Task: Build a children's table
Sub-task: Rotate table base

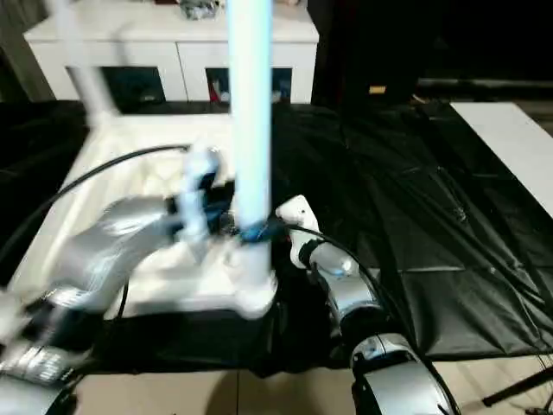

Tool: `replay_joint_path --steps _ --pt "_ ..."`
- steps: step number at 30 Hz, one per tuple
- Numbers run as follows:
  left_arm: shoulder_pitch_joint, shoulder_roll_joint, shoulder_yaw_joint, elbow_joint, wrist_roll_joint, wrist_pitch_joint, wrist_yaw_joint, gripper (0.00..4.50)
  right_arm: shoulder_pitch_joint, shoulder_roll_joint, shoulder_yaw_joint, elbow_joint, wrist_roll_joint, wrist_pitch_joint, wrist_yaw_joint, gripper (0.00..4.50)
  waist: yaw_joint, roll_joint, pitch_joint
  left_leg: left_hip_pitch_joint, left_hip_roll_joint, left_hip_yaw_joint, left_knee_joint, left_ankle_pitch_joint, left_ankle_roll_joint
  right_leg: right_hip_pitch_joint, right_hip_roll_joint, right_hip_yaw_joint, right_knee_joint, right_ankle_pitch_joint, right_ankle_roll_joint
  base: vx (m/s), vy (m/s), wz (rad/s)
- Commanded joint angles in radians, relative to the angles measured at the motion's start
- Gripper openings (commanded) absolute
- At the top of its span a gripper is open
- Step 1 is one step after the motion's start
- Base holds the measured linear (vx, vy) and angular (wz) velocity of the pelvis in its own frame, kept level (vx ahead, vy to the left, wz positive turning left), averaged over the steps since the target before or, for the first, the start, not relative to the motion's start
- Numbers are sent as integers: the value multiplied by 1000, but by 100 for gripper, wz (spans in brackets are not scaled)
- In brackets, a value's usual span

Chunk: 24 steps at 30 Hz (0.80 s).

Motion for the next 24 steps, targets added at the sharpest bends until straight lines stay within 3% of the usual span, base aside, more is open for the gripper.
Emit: replay_joint_path --steps 1,7,11,14,18,20,24 --pt "9 29 15 49 50 -31 22 443 -18 -28 -24 7 -4 -5 -21 376 11 -1 -65 12 17 -4 -78 -248 13 60 -37 24 -69 -202 -219 0 0 0" --pt "38 46 19 59 81 -90 9 443 -6 -75 -57 -20 12 -9 -15 376 18 -5 -69 7 19 -3 -73 -191 36 61 -37 22 -59 -113 -251 0 0 0" --pt "134 84 -4 -69 -21 17 -111 443 37 -122 -65 -85 50 -8 81 376 23 -8 -72 9 23 1 -70 -166 59 59 -37 23 -53 -76 -266 0 0 0" --pt "194 132 -34 -131 -53 73 -177 443 67 -156 -62 -128 72 -8 171 376 30 -3 -70 12 25 1 -71 -171 72 54 -34 22 -53 -81 -268 0 0 0" --pt "250 194 -76 -104 20 60 -189 443 107 -208 -43 -193 95 6 318 376 34 -1 -65 16 26 1 -77 -234 58 50 -32 23 -63 -154 -250 0 0 0" --pt "255 214 -108 -6 132 -14 -162 443 145 -246 -5 -275 113 28 434 376 35 -3 -60 15 25 -2 -82 -270 51 51 -32 24 -72 -207 -214 0 0 0" --pt "228 207 -113 106 202 -57 -96 410 188 -285 40 -379 136 66 554 376 36 0 -62 16 23 -5 -83 -284 36 51 -34 24 -76 -244 -188 0 0 0"
